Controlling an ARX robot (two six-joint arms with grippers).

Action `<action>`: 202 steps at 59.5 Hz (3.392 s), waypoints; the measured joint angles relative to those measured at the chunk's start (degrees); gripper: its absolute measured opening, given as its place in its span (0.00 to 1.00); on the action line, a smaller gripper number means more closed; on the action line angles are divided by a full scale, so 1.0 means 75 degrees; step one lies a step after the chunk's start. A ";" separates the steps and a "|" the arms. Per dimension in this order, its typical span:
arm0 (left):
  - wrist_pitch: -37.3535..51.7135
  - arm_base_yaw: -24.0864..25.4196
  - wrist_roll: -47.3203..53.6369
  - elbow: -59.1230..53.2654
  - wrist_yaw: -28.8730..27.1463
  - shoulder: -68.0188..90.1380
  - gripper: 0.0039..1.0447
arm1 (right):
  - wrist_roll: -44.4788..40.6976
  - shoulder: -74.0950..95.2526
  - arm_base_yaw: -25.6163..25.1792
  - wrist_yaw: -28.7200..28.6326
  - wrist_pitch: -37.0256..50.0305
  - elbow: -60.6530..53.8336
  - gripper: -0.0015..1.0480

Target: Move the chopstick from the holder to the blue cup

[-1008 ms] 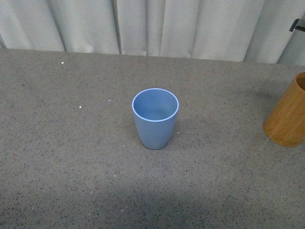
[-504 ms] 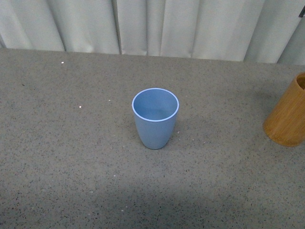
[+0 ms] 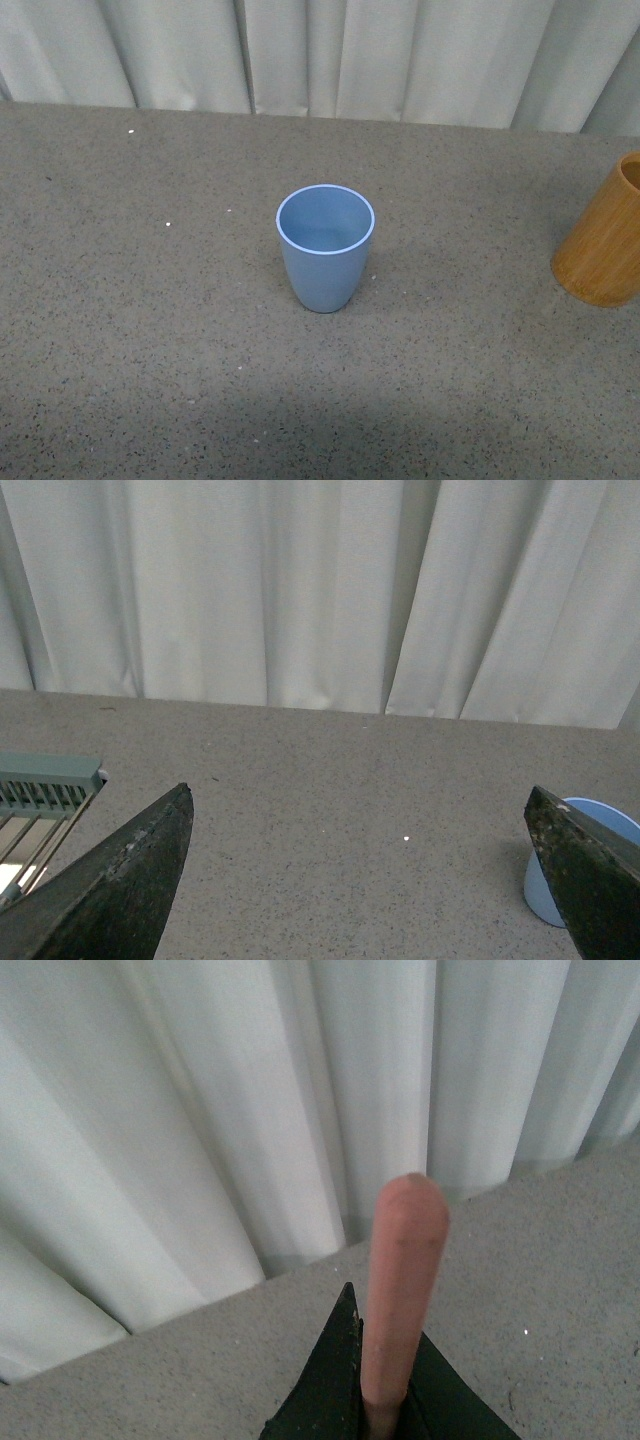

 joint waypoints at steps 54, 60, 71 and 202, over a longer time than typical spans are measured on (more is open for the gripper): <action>0.0000 0.0000 0.0000 0.0000 0.0000 0.0000 0.94 | 0.1886 0.2040 0.2465 -0.0714 0.1970 0.0863 0.02; 0.0000 0.0000 0.0000 0.0000 0.0000 0.0000 0.94 | 0.2078 0.2232 0.2643 -0.0764 0.2011 0.0906 0.02; 0.0000 0.0000 0.0000 0.0000 0.0000 0.0000 0.94 | 0.2451 0.2559 0.2975 -0.0804 0.2060 0.0906 0.02; 0.0000 0.0000 0.0000 0.0000 0.0000 0.0000 0.94 | 0.2903 0.3194 0.3503 -0.1201 0.2291 0.0857 0.02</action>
